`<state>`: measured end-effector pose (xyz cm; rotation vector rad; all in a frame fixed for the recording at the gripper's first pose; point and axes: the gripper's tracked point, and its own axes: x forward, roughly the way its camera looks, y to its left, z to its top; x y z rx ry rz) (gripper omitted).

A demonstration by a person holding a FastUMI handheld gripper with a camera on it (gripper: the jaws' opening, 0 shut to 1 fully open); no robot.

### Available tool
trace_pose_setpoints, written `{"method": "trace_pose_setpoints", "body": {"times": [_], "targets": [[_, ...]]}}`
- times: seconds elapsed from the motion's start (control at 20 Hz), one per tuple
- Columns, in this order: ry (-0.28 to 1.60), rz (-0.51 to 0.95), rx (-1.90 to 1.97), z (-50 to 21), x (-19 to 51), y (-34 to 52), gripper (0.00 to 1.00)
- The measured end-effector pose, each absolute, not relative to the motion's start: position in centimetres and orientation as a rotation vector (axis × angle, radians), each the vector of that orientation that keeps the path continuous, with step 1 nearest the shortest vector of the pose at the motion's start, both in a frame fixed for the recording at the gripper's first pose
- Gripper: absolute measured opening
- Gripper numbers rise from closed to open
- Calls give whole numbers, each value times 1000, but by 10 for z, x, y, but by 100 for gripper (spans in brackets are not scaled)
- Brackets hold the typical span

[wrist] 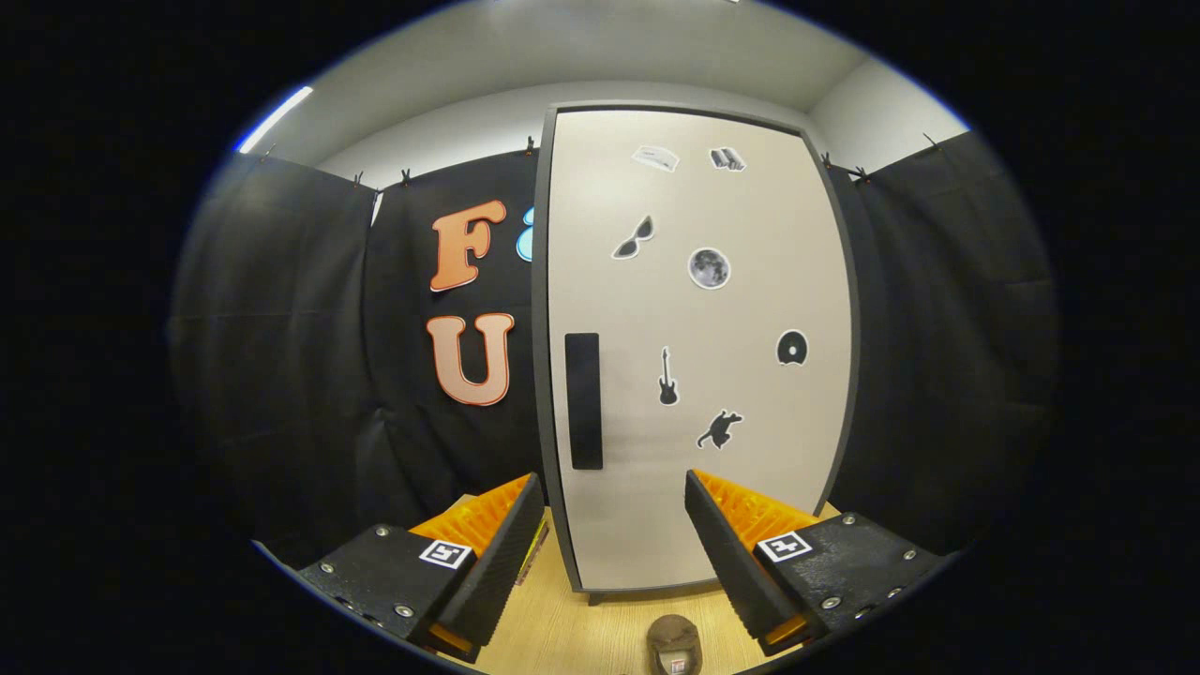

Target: Open the shoe cabinet door, grab the shoes and put them into the shoe cabinet, then close the shoe cabinet door.

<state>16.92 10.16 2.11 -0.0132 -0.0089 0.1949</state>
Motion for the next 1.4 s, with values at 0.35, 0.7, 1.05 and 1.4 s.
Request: {"method": "trace_pose_setpoints", "body": {"times": [0.35, 0.7, 1.05, 1.4], "targets": [[-25, 213, -35, 20, 234, 134, 95], [-35, 184, 4, 28, 285, 144, 86], [-17, 173, -3, 28, 296, 149, 42], [7, 152, 13, 26, 288, 143, 31]]}}
